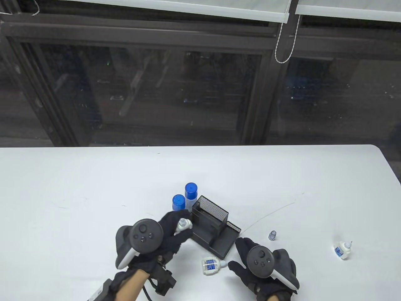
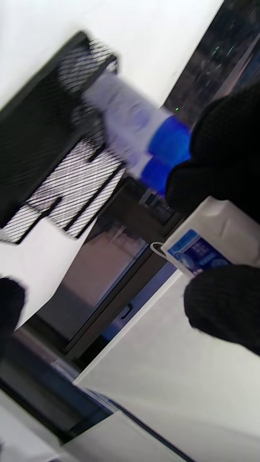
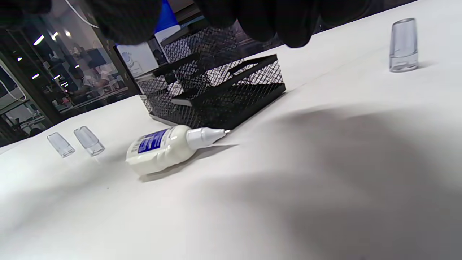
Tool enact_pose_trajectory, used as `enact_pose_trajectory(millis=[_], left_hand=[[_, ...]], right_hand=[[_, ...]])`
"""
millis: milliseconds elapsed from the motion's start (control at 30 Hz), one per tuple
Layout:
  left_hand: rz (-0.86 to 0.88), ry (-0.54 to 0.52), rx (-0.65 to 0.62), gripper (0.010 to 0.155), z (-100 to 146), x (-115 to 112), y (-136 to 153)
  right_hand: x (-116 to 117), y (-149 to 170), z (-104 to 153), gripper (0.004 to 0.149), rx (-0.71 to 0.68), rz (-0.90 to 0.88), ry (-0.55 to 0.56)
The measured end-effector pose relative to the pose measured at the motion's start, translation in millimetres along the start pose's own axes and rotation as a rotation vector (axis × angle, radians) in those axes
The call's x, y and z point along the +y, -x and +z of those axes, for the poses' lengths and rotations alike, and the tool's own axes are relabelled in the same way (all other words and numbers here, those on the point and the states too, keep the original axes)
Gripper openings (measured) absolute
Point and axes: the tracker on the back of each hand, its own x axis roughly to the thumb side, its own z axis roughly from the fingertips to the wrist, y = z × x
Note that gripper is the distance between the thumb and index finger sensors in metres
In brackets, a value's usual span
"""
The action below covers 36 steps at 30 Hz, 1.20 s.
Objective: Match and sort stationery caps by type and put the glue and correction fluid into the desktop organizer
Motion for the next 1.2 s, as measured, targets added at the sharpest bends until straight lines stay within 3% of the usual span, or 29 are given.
enact_pose_trajectory(millis=[67, 267, 467, 633, 800, 1033, 1200], left_hand=[[0.025, 0.033, -0.016, 0.060, 1.4, -24.9, -3.2], [0.060, 0.093, 0.020, 0.060, -0.1, -67.9, 7.1], [0.057, 0.103, 0.041, 0.060, 3.5, -69.3, 15.5], [0.069, 0.082, 0.046, 0.060, 9.5, -65.1, 19.7], [0.076, 0.081, 0.056, 0.060, 13.5, -63.4, 24.3], [0.082, 0.084, 0.044, 0.060, 14.2, -64.2, 24.7], [0.068, 0.100, 0.040, 0.060, 14.3, -67.7, 24.6]], right_hand=[[0.8, -1.3, 0.0, 0.074, -0.004, 0.002, -0.006], [-0.3, 1.0, 0.2, 0.074, -0.003, -0.004, 0.005], [-18.7, 16.1, 6.8, 0.076, -0.008, -0.089, 0.053], [-43.3, 38.1, 19.2, 0.075, 0.036, -0.194, 0.203], [-56.2, 71.3, 25.9, 0.074, 0.172, -0.275, 0.333], [-37.1, 104.0, 2.9, 0.068, 0.359, -0.203, 0.286], [-11.8, 100.9, -24.5, 0.067, 0.396, -0.089, 0.188]])
